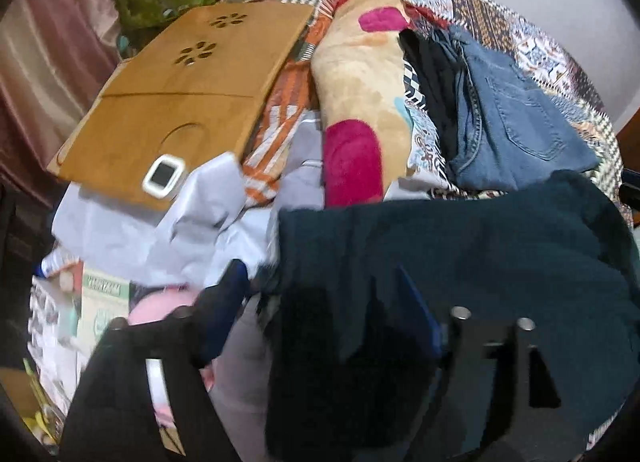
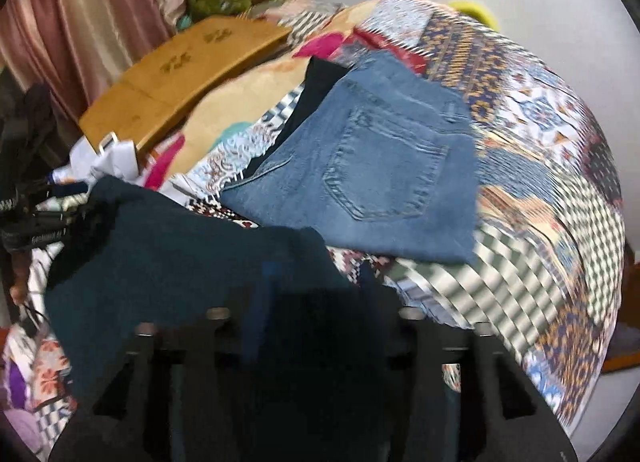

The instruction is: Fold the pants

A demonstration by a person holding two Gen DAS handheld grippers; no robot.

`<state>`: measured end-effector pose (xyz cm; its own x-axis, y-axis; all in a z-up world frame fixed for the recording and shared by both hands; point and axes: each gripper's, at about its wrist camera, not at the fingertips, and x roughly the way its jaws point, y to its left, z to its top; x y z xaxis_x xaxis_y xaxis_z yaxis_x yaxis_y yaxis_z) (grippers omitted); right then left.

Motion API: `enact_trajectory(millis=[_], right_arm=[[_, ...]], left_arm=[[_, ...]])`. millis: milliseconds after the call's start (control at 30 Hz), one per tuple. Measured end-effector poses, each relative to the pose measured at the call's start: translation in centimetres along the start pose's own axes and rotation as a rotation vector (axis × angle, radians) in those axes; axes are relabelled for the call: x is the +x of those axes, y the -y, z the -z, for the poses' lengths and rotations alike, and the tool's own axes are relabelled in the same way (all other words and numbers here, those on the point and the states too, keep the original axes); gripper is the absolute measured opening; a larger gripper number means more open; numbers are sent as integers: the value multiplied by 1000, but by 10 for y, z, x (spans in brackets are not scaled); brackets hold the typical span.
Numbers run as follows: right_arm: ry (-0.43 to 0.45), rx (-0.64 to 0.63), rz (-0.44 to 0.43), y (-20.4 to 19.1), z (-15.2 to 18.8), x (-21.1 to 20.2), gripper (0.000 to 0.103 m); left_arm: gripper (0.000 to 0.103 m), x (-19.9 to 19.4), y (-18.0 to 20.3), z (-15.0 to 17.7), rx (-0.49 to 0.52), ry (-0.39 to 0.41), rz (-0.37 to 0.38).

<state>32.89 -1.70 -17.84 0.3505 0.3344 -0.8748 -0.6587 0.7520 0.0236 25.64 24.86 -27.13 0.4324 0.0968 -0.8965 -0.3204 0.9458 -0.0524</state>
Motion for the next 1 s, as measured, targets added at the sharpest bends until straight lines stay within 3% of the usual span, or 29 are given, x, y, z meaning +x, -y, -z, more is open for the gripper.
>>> enact_trajectory(millis=[100, 200, 367, 500, 567, 667, 700, 733, 900, 1000], right_arm=[[33, 42, 30, 10, 17, -29, 52], [56, 83, 52, 17, 38, -50, 53], [72, 127, 95, 18, 81, -68, 53], [69, 165, 108, 18, 112, -80, 54], [66, 181, 119, 18, 124, -84, 54], [69, 203, 138, 20, 137, -91, 54], [72, 211, 147, 20, 140, -94, 54], [77, 219, 153, 20, 144, -96, 54], [102, 277, 163, 26, 157, -110, 54], [111, 295, 168, 28, 164, -120, 54]], left_arm=[[79, -16, -10, 24, -46, -30, 2], [82, -25, -15, 49, -96, -64, 54], [83, -19, -4, 77, -79, -131, 93], [83, 4, -2, 94, -215, -227, 185], [80, 2, 0, 96, -230, -200, 161], [55, -17, 11, 95, -165, -103, 62], [38, -25, 13, 93, -138, -72, 20], [37, -32, 15, 93, -106, -40, -22], [37, -75, -3, 86, -89, 103, -34], [37, -80, -18, 84, -112, 101, -36]])
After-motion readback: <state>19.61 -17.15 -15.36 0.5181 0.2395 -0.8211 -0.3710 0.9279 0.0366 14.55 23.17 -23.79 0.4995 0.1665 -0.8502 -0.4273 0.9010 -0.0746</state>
